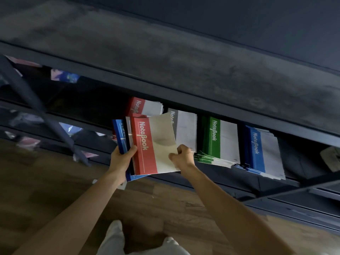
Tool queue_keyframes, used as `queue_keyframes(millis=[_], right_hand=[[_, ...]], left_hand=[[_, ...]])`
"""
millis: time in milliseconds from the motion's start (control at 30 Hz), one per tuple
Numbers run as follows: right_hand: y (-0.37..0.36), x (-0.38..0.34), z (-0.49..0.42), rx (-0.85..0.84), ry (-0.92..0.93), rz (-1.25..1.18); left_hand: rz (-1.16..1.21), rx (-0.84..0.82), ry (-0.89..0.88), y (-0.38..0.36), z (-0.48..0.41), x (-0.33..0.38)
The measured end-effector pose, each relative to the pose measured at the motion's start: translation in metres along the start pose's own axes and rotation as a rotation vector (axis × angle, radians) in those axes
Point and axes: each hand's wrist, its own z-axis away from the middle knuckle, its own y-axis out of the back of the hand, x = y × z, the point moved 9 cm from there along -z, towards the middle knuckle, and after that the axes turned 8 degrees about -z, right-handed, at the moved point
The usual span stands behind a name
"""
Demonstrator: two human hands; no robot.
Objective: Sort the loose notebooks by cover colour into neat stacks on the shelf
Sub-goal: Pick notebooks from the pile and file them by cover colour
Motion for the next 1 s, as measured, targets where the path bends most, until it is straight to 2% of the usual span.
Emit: queue_keyframes(millis=[167,267,400,533,633,800,1000], right_hand=[[-0.044,-0.018,-0.012,0.028,-0.02,-0.069],[-0.055,-0.023,-0.022,0.148,-0.032,-0.033],[-0.063,-0.031,-0.033,0.299,-0.082,-0.122],[-0.068,-0.056,-0.053,0.396,-0.019,-0.044],[-0.079,-0.068,-0.071,0.365,-0.001,0.137],[-0.092,-0.073,-0.075,0.323,0.052,0.296],[-0.088,-0.063,-0.067,0.364,0.021,0.291]], left_hand=[[-0.023,-0.033,0.032,0.051,-0.034,0.016],[-0.053,-0.03,0.034,0.074,-0.05,0.024],[-0.097,-0.017,0.045,0.105,-0.067,0.032],[-0.104,-0.027,0.065,0.135,-0.08,0.035],[-0.112,-0.022,0.047,0.151,-0.084,0.04],[-0.106,-0.006,0.062,0.169,-0.091,0.039],[-0.055,-0.055,0.056,0.165,-0.095,0.049]])
